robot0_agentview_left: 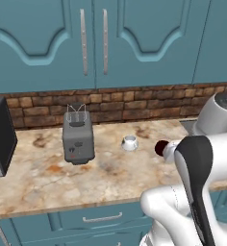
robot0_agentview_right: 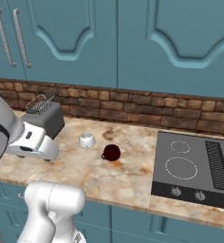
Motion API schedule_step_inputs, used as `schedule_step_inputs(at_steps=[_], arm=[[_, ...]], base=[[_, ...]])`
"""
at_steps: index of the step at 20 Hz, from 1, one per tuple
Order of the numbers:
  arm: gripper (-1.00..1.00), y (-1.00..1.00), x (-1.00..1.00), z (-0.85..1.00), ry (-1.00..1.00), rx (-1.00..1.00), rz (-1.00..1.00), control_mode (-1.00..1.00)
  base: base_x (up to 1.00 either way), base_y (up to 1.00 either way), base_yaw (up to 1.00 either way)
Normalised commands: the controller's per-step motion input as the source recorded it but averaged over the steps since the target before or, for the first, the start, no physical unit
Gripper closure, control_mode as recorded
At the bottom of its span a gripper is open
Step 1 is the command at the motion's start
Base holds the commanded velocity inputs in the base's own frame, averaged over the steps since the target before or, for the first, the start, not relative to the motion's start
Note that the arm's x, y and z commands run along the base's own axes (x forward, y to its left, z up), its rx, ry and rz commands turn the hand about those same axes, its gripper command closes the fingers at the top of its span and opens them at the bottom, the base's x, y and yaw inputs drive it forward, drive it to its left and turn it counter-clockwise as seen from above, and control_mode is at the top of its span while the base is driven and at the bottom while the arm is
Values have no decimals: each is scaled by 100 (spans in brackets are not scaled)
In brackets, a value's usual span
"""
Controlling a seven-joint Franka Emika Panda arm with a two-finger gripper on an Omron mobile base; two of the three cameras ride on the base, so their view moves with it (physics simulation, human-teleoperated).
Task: Clear the mugs and bowl far away from the sink.
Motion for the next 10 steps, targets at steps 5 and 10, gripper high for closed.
schedule_step_inputs(at_steps=[5, 10], arm=[[-100, 0, 0, 20, 0, 0, 0, -100], [-100, -7, 0, 21, 0, 1, 0, -100]], base=[[0, 0, 0], [0, 0, 0]])
